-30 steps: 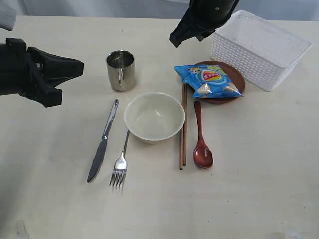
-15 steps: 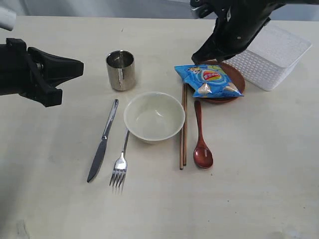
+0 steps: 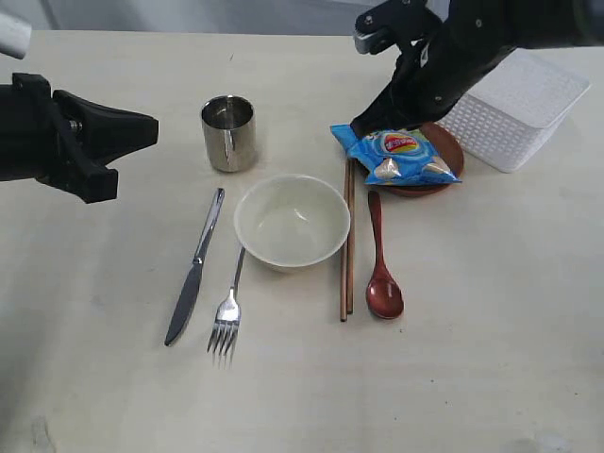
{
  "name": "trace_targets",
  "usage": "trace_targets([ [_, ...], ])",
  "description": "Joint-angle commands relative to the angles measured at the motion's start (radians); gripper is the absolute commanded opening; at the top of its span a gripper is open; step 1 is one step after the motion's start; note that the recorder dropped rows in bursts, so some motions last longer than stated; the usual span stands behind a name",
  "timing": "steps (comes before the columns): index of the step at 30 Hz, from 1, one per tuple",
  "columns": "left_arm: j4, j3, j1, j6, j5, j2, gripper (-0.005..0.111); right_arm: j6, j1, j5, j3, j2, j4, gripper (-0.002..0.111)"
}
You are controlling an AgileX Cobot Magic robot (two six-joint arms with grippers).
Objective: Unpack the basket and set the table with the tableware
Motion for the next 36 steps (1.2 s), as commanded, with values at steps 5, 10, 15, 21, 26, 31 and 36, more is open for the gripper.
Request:
trace_targets([
  [5,0.004,0.006,0.003,-0.005,-0.004,-0.002,0.000,-0.006,-0.009,-0.022,0.005,0.101,-0.011,0.000],
  [10,0.004,0.006,0.003,-0.005,-0.004,0.005,0.000,-0.004,-0.009,-0.005,0.005,0.103,-0.031,0.000],
  [15,0.004,0.006,0.003,-0.005,-0.004,0.005,0.000,0.008,-0.009,0.009,0.005,0.103,-0.054,0.000],
  [21,0.004,0.006,0.003,-0.005,-0.004,0.005,0.000,0.037,-0.009,0.011,0.003,0.061,-0.077,0.000],
  [26,0.004,0.006,0.003,-0.005,-0.004,0.005,0.000,0.074,-0.009,0.017,0.003,-0.007,-0.073,0.000],
  [31,0.004,0.006,0.003,-0.005,-0.004,0.005,0.000,0.120,-0.006,0.090,0.003,-0.068,-0.068,0.000],
  [36,0.004,0.006,0.003,-0.007,-0.004,0.005,0.000,0.125,-0.006,0.262,0.005,-0.087,0.053,0.000],
])
